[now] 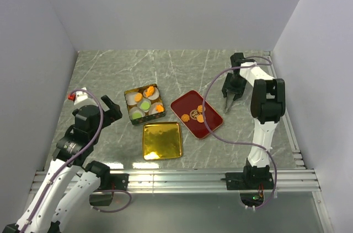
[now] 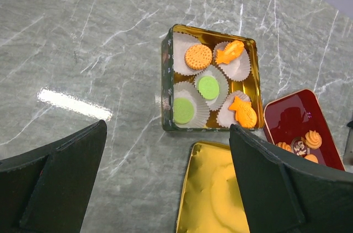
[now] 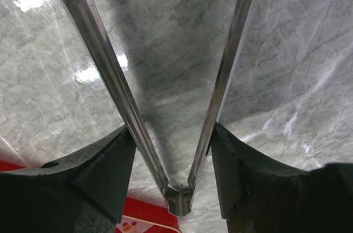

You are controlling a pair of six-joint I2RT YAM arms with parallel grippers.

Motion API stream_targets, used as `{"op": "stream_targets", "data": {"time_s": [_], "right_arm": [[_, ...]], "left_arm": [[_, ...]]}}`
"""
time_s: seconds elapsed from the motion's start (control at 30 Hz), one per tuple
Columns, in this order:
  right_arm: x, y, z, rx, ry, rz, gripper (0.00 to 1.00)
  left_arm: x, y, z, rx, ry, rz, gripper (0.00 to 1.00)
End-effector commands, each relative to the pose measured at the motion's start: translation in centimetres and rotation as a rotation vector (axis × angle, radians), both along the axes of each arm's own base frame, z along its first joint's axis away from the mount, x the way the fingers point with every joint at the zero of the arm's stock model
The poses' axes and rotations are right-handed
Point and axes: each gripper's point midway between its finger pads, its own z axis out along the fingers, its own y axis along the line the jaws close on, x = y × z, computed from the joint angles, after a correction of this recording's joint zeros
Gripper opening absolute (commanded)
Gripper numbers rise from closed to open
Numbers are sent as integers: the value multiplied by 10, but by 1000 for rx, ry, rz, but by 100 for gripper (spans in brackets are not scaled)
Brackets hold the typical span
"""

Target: Pack the cookies

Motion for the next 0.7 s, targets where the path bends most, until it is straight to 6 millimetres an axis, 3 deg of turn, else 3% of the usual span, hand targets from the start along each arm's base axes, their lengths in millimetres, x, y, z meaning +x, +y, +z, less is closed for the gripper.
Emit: {"op": "stream_targets", "data": {"time_s": [0.0,0.23,0.3,0.37,0.53,0.67], "right_arm": [[6,-5,3,-10,-34,-11,63],[7,-6,8,-16,-39,-19,72],[9,-9,16,-38,-54,-27,86],[11,-9,31,-40,-89,-35,97],[16,4,79,-37,-192,-16,98],[17,44,135,-6,-308,67,99]], "left_arm": [[4,-2,18,-14,-47,-8,99],[4,0,15,-11,-37,7,99],[4,1,15,-10,-38,14,99],[4,2,14,-7,-31,23,99],[5,3,12,-4,-23,28,100],[6,3,11,3,-22,26,99]]}}
